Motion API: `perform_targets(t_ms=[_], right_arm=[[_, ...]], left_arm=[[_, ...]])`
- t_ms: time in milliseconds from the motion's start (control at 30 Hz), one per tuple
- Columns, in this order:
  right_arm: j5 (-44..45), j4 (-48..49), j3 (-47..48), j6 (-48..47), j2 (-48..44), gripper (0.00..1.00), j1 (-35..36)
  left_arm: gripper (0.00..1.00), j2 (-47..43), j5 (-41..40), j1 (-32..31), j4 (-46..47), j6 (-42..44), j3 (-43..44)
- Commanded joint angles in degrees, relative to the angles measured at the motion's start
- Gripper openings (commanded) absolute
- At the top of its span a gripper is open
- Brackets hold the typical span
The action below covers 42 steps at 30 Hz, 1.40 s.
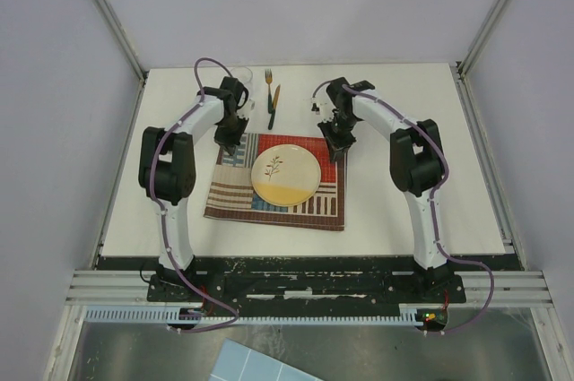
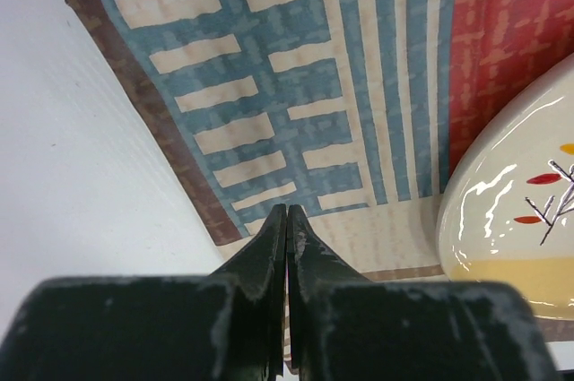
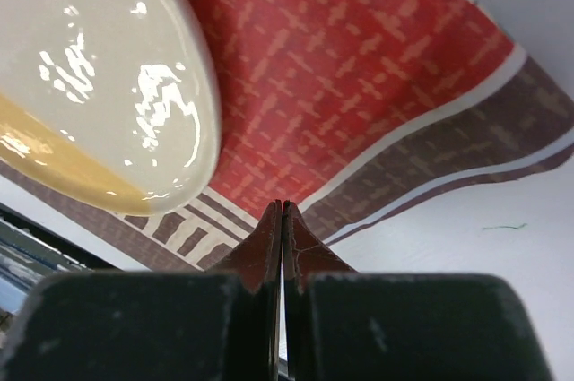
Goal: Set the dinner table for one person
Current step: Adjust the plate on the napkin.
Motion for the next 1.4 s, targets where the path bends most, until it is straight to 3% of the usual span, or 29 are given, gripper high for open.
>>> perform_targets(t_ms=[0,667,967,1367], right_arm=[[4.5,0.0,2.0,-0.8,0.7,0.02,-0.7],[12.0,-7.6,15.0,-2.5,13.0,0.02,-1.4],[11.0,-14.7,26.9,-2.7,20.9,0.02,-3.0],[13.6,-14.9,30.8,-2.7,22.6,0.02,-3.8]], left_arm=[[0.03,0.3,-0.4,0.1,2.7,2.8,-0.1],[0.03,1.1,1.1,1.6,4.6,2.6,-3.8],[0.03,2.8,2.3,1.6,4.7,2.0,-2.8],[0.03,2.8,4.0,1.5,4.5,1.1,-2.4]])
